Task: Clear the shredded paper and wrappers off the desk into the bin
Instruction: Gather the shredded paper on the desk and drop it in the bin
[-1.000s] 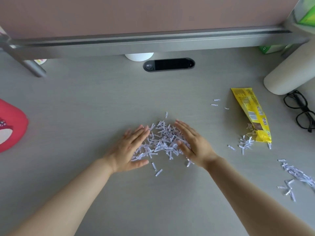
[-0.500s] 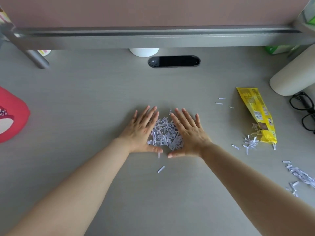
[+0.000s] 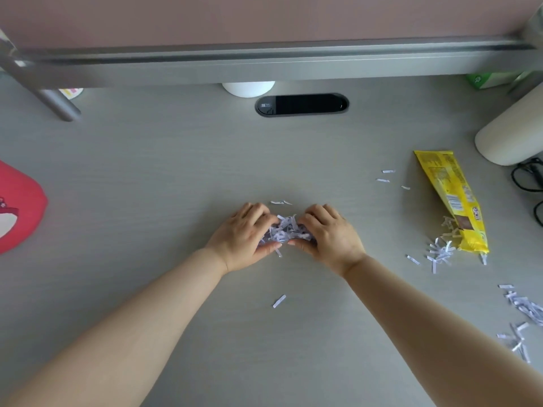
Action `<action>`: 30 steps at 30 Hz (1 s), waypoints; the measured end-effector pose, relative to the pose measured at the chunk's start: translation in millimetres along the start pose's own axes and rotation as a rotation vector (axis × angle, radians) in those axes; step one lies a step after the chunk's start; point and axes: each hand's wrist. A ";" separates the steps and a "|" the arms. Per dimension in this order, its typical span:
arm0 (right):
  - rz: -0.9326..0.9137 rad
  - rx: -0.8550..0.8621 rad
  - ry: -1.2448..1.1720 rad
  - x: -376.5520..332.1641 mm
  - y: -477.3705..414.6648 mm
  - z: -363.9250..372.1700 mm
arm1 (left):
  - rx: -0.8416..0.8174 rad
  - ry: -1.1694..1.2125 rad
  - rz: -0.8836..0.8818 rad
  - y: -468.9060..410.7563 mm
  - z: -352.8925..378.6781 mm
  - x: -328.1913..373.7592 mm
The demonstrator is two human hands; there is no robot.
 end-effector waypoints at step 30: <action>0.020 0.334 -0.338 -192.2 -158.7 -113.4 | 0.760 0.052 -0.258 91.2 -246.1 19.1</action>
Point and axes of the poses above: each hand's wrist, its own y-axis away from the middle knuckle, its own z-axis out of the palm, x = y × z, and after that the axes turned 13 degrees about y, right-handed
